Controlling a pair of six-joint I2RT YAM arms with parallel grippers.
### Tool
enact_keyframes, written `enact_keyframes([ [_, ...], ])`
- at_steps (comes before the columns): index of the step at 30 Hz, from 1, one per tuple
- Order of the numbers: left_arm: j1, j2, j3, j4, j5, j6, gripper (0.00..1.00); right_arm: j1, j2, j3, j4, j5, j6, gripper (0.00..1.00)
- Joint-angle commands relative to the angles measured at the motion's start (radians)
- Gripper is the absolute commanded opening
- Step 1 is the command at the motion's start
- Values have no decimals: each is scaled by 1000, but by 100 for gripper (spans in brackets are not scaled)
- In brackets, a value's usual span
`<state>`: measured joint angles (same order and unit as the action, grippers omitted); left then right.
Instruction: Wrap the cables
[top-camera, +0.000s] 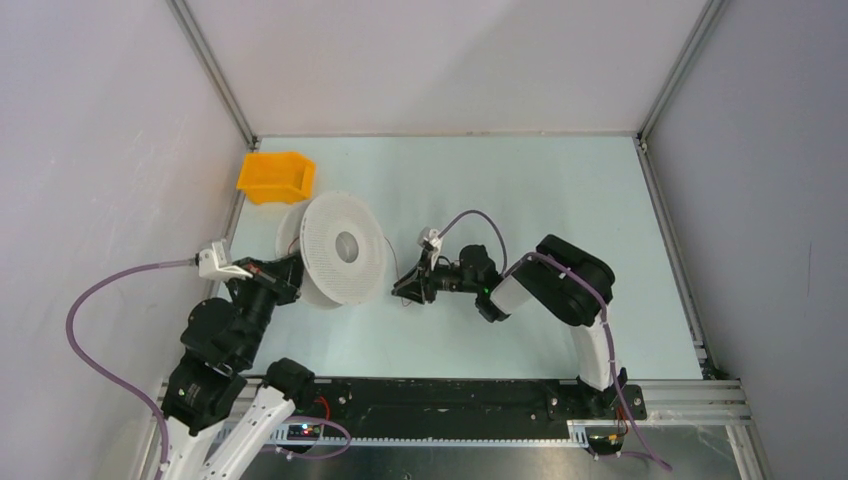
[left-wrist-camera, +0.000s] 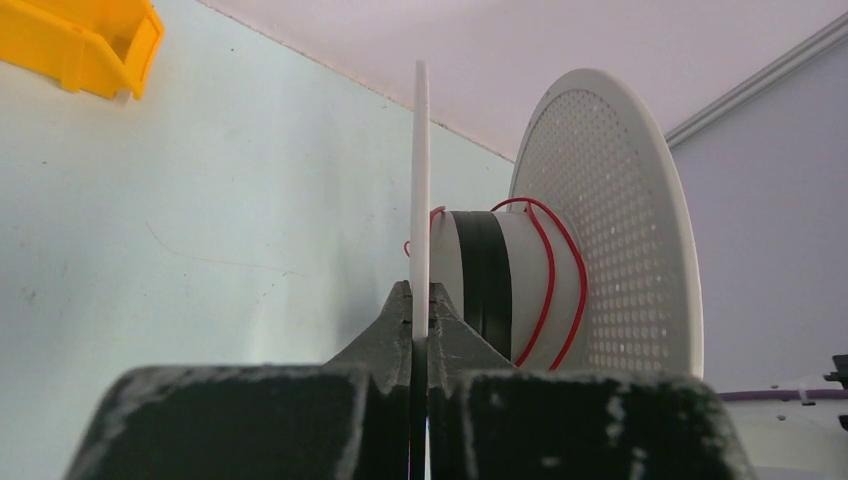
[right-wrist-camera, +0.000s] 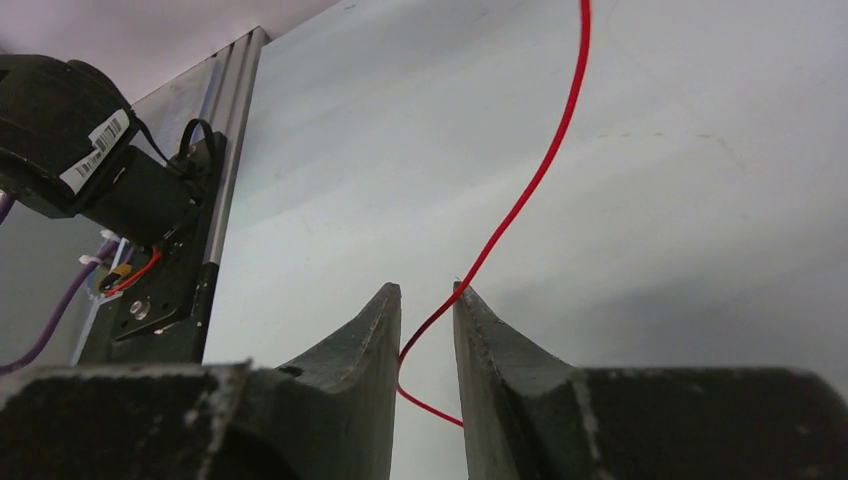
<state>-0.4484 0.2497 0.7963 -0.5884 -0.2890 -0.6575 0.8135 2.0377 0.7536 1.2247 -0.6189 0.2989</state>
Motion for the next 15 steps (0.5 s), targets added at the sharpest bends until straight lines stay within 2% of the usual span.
enact_keyframes([
  [1,9,-25,-5,129,-45,-54,0,31,62,21,91,0,59,30],
  [7,8,-31,-9,133,-60,-60,0,67,87,25,78,26,61,29],
  [12,8,-38,-14,132,-117,-61,0,98,47,16,-23,39,35,18],
  [15,8,-48,-26,132,-206,-97,0,105,12,-2,-76,56,25,13],
])
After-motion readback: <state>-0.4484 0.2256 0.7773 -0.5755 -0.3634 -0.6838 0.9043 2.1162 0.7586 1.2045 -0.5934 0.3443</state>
